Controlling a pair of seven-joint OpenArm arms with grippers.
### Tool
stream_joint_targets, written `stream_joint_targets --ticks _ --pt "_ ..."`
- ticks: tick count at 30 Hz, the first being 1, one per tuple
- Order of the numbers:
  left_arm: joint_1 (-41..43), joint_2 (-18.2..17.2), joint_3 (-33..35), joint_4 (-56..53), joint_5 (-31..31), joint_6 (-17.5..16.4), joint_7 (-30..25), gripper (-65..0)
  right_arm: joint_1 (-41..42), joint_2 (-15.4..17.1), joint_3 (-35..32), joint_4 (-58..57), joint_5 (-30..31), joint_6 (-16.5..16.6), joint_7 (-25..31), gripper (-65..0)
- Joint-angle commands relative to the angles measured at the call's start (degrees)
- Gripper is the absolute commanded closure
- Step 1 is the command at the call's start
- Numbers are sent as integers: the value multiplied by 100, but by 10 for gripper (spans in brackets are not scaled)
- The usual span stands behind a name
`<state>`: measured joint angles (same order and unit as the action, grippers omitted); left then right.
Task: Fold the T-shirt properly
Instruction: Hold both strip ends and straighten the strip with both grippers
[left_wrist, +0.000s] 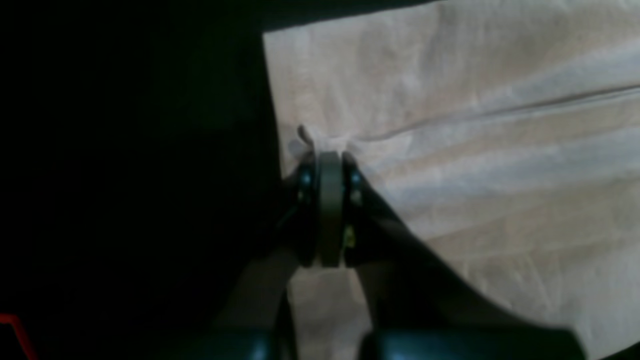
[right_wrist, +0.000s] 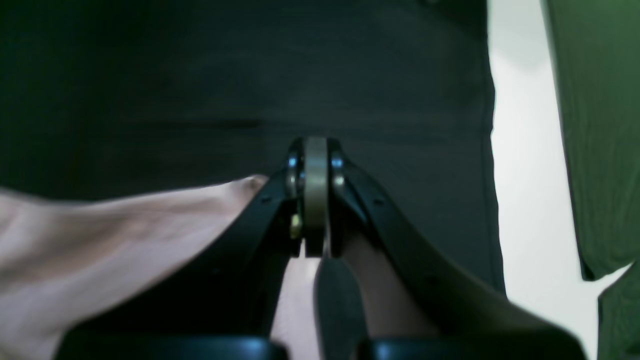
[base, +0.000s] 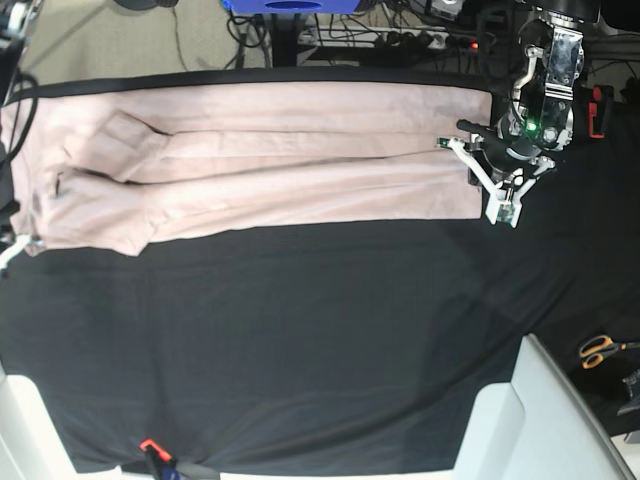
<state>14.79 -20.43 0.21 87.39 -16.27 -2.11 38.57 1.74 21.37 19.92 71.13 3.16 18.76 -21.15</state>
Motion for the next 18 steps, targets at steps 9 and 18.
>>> stream_joint_targets --ticks 9,18 --pt "-41 -81 -34 276 23 31 -46 0 -2 -22 -1 425 14 -26 132 0" --pt "-6 -116 1 839 5 4 16 0 15 -22 -10 434 14 -26 -342 0"
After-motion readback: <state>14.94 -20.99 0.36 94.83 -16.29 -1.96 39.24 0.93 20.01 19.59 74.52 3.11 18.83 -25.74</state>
